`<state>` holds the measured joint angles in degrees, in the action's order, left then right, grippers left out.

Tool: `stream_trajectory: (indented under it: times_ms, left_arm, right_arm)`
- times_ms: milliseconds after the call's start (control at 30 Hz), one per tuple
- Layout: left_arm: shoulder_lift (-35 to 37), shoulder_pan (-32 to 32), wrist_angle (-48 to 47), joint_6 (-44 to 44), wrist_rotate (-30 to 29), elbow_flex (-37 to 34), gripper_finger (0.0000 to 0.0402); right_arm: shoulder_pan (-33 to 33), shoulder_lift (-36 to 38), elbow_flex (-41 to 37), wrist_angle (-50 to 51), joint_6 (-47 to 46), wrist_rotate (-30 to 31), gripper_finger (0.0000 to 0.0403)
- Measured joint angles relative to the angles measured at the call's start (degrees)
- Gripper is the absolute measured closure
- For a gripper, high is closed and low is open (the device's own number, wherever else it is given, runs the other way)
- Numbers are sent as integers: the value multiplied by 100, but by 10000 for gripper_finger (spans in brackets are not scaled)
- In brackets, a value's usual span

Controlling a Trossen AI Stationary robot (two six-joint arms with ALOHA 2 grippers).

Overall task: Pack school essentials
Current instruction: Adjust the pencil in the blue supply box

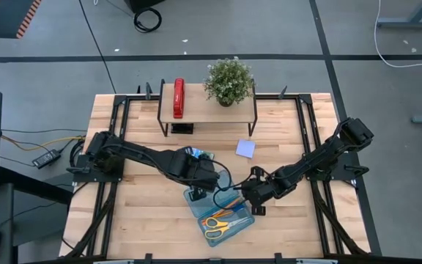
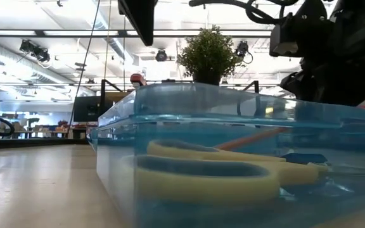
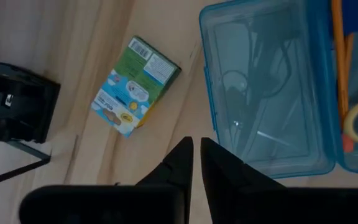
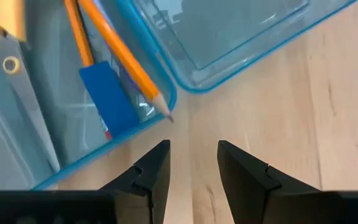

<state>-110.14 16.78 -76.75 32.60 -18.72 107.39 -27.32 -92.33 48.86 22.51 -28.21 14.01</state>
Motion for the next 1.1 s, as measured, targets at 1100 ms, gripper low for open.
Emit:
stream_trajectory:
  times_ms: [1100]
  left_arm:
    - [352, 124, -367, 583, -122, -2, 377]
  right_arm:
    - [19, 1, 0, -243, -60, 399, 263]
